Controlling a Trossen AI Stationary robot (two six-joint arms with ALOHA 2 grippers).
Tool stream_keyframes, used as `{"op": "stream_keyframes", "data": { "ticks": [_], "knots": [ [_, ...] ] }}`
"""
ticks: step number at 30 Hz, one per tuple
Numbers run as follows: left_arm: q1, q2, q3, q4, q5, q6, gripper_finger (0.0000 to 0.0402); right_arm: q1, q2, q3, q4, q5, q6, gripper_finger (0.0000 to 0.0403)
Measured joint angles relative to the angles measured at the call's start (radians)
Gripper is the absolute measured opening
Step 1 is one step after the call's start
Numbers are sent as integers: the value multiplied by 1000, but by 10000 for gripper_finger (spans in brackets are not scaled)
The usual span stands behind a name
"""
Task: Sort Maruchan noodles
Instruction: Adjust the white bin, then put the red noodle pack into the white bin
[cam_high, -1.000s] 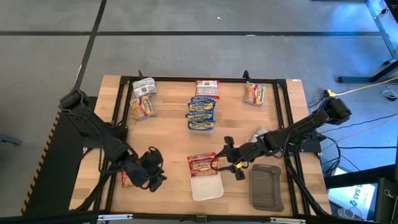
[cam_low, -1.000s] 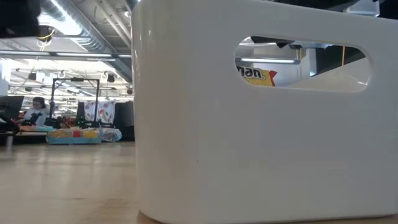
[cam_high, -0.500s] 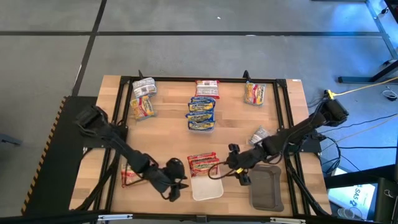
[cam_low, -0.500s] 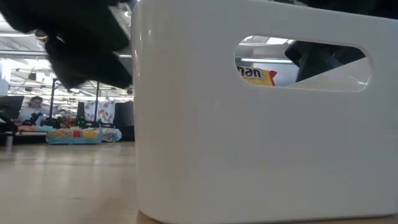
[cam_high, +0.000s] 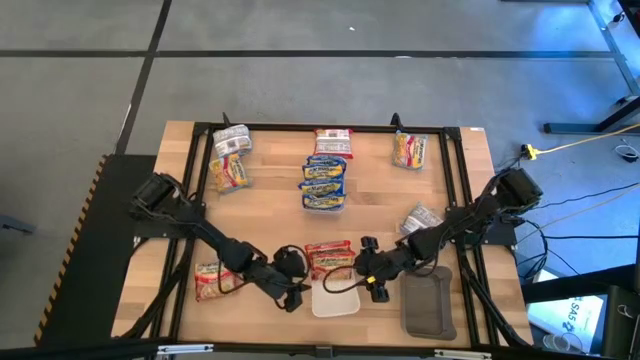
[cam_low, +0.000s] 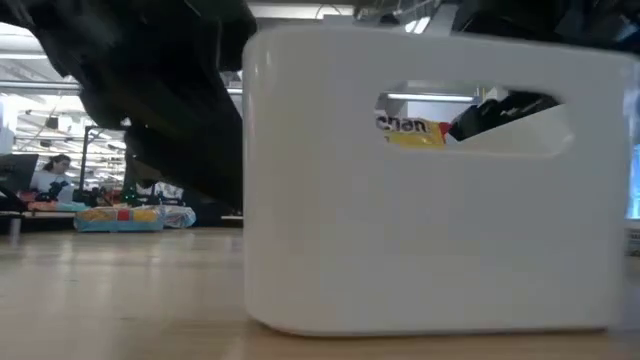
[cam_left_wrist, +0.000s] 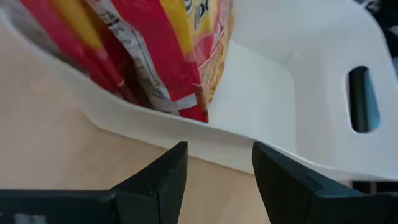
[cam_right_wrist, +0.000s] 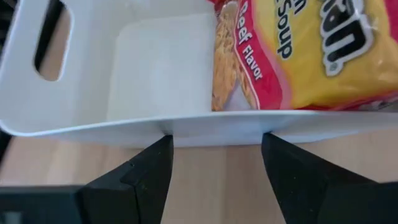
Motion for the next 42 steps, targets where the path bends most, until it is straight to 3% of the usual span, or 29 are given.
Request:
{"op": "stream_keyframes", "data": {
  "ticks": [9, 13, 18, 23, 29, 36, 42],
  "knots": [
    [73, -59, 0, -208, -27, -31, 175, -50, 1, 0, -33, 109, 7, 234],
    [73, -128, 0, -309, -40, -55, 175, -75, -21, 27, -131, 142, -6, 234],
    [40, -207, 0, -418, 75, -136, 175, -74, -93, 68, -282, 146, -49, 234],
    [-27, -268, 0, -515, 179, -310, 175, -72, -148, 77, -323, 119, -52, 234],
    [-139, -336, 1, -672, 330, -635, 175, -72, -145, 77, -270, 75, -52, 234],
    [-269, -395, 1, -853, 381, -954, 175, -35, -140, 76, -207, 44, -52, 234],
    [-373, -362, -10, -1038, 403, -1057, 175, 27, -139, 76, -157, 51, -45, 234]
  ]
}}
